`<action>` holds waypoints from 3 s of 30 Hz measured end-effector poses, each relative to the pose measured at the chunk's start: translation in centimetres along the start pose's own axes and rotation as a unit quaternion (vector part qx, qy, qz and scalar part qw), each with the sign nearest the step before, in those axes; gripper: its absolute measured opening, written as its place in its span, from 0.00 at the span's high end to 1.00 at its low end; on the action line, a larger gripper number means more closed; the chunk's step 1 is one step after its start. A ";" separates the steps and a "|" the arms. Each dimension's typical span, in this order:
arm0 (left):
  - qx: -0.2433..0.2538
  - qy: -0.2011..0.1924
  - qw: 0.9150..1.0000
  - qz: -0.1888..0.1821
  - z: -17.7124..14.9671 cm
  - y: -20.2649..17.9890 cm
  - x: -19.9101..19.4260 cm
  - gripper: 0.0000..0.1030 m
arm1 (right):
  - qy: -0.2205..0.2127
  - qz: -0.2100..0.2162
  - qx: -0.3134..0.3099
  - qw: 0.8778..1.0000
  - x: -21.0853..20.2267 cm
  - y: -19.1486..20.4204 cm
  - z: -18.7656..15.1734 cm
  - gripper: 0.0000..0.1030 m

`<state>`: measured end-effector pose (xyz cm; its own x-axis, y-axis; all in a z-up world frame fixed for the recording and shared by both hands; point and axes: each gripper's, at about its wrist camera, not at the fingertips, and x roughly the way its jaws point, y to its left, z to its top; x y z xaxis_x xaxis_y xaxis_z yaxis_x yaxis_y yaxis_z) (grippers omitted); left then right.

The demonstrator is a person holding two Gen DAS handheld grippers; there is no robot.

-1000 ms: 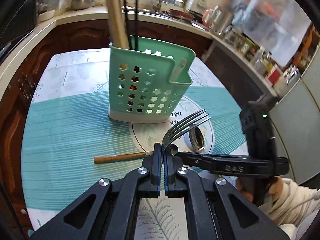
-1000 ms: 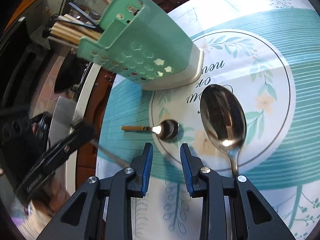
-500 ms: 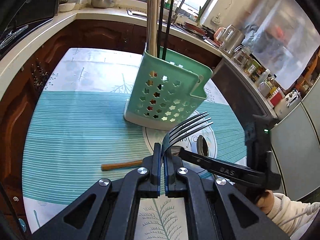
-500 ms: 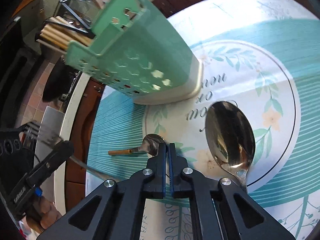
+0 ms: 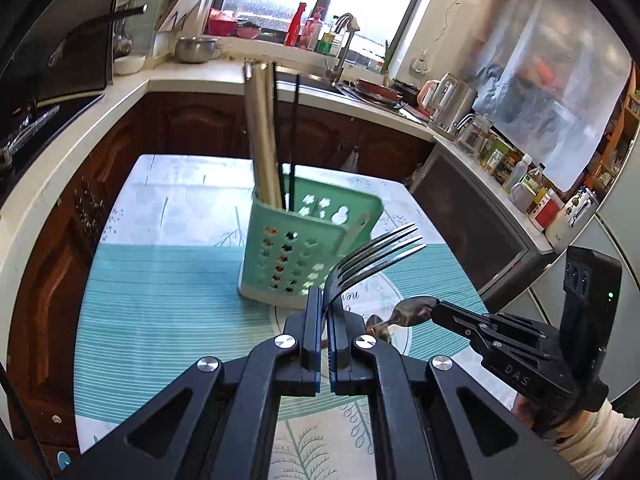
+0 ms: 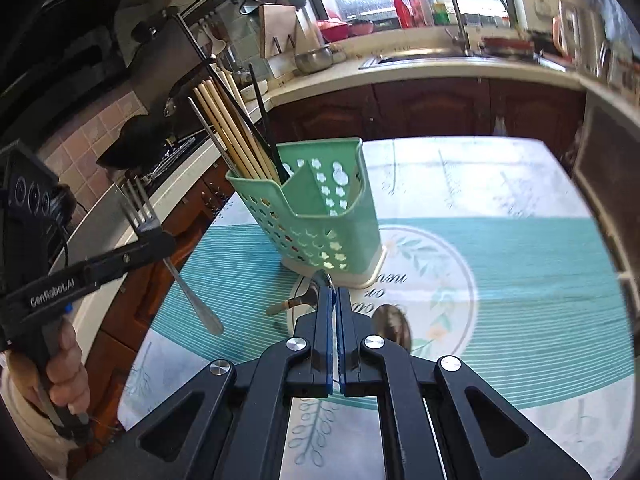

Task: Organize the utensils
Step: 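Carry the forks upright with the left tool above the green holder, then lower the forks into the green holder and open the left tool, then lower the right tool onto the silver spoon handle and close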

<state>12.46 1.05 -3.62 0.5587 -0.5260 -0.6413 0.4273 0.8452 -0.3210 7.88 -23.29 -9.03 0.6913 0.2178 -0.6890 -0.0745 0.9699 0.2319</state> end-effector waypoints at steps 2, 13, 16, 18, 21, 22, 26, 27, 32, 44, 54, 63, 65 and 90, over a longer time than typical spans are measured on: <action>0.007 -0.003 1.000 0.002 0.5 -0.9 -0.5 1.00 | -0.005 -0.009 -0.016 1.000 -1.9 -0.2 0.3 0.99; 0.035 -0.065 0.997 -0.028 5.9 -6.1 -3.7 1.00 | -0.046 -0.066 -0.083 0.993 -10.7 1.5 4.3 0.99; 0.033 -0.089 0.995 -0.035 8.0 -6.7 -3.6 1.00 | -0.062 -0.087 -0.094 0.990 -12.5 1.8 5.9 0.99; 0.027 -0.104 0.994 -0.033 9.1 -6.8 -2.8 1.00 | -0.074 -0.102 -0.098 0.987 -13.1 2.0 7.1 0.99; 0.011 -0.112 0.993 -0.031 10.0 -6.2 -1.0 1.00 | -0.085 -0.118 -0.102 0.984 -13.3 2.0 8.7 0.99; 0.005 -0.111 0.993 -0.029 10.1 -5.9 -0.3 1.00 | -0.088 -0.123 -0.104 0.983 -13.2 2.1 9.2 0.99; -0.017 -0.106 0.994 -0.022 10.0 -4.5 3.0 1.00 | -0.080 -0.141 -0.117 0.980 -10.4 2.2 11.0 0.99; -0.023 -0.103 0.994 -0.019 9.8 -3.9 4.0 1.00 | -0.077 -0.146 -0.122 0.979 -9.5 2.2 11.3 0.99; -0.041 -0.072 0.997 -0.007 8.7 -1.9 8.0 0.99 | -0.040 -0.151 -0.152 0.976 -3.9 2.6 12.0 0.99; -0.078 -0.069 0.995 0.011 6.8 0.7 6.7 0.52 | -0.015 -0.033 -0.074 0.997 3.1 2.0 14.3 0.97; -0.043 -0.061 0.995 0.060 4.9 -0.7 2.9 0.35 | -0.020 -0.004 -0.056 0.998 0.3 2.0 12.5 0.97; -0.046 -0.026 0.995 0.089 1.4 -1.1 0.9 0.21 | 0.019 0.031 -0.035 0.999 -1.6 0.9 5.8 0.81; -0.052 -0.013 0.995 0.087 0.4 -1.1 1.2 0.21 | 0.033 0.032 -0.033 0.998 -1.1 0.0 3.9 0.77; -0.075 0.126 0.988 0.055 -8.0 -1.8 11.8 0.21 | 0.160 0.138 -0.023 0.977 10.2 -10.5 -3.3 0.74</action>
<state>12.59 -5.97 -16.22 0.3939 -0.4055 -0.8248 0.2534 0.9105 -0.3267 13.38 -30.91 -20.79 0.3807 0.4875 -0.7857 -0.2636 0.8717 0.4131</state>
